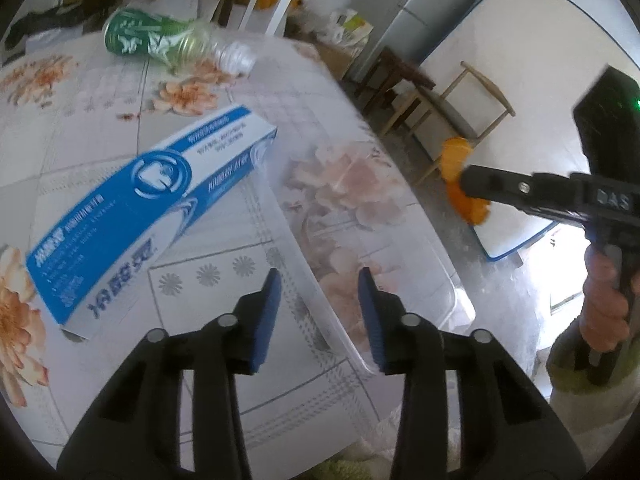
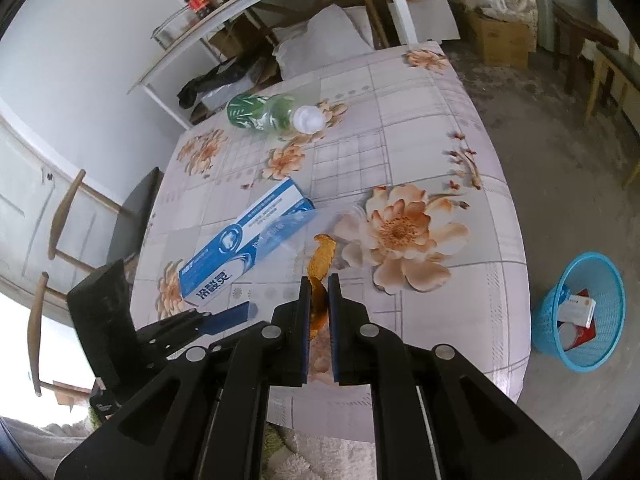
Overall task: Collect trash
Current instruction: 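Close left tool on clear plastic container rim while right tool holds orange peel, then carry clear container and orange peel over the blue basket with both tools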
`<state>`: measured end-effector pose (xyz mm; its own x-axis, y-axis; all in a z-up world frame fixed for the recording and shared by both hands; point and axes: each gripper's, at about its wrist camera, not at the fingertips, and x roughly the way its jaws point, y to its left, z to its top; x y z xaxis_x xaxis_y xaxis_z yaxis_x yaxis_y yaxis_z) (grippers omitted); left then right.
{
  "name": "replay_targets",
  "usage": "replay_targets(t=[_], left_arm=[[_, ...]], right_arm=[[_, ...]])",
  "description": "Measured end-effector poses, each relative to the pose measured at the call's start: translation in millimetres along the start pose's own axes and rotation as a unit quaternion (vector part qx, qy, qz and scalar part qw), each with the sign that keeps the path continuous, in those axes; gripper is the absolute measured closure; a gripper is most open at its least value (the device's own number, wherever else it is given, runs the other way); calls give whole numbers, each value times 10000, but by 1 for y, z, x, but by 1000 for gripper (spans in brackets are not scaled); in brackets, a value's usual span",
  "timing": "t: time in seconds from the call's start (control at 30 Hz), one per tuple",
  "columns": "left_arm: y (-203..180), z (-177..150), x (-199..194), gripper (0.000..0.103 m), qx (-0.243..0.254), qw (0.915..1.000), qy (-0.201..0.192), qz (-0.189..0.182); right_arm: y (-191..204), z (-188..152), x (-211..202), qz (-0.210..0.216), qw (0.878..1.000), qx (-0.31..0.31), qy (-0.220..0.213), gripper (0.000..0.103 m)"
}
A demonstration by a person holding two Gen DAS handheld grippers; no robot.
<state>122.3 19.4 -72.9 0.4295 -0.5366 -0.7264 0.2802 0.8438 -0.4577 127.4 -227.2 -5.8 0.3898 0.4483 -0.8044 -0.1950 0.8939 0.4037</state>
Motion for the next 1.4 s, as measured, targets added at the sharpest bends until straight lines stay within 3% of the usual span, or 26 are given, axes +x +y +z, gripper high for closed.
replay_targets(t=[0.17, 0.47, 0.8, 0.93, 1.1, 1.27, 1.4], left_arm=[[6, -2, 10, 86, -227, 9997, 110, 3], [14, -4, 14, 100, -822, 9965, 68, -135], [-2, 0, 8, 101, -921, 9950, 2, -397], [-16, 8, 5, 101, -818, 9952, -14, -546], [-55, 30, 11, 101, -314, 9966, 30, -759], [-114, 57, 40, 101, 339, 9942, 336, -969], [-174, 71, 81, 101, 955, 9863, 747, -1118]], right_arm=[[-10, -4, 2, 32, 9999, 157, -14, 95], [-32, -7, 1, 176, 9989, 438, -65, 95], [-61, -15, -16, 399, 9952, 822, -361, 95], [-86, -22, -39, 429, 9893, 1192, -727, 95], [-130, -43, -85, 191, 9758, 1707, -1351, 94], [-197, -82, -127, -207, 9488, 2541, -1866, 94], [-247, -121, -141, -441, 9232, 3221, -2052, 94]])
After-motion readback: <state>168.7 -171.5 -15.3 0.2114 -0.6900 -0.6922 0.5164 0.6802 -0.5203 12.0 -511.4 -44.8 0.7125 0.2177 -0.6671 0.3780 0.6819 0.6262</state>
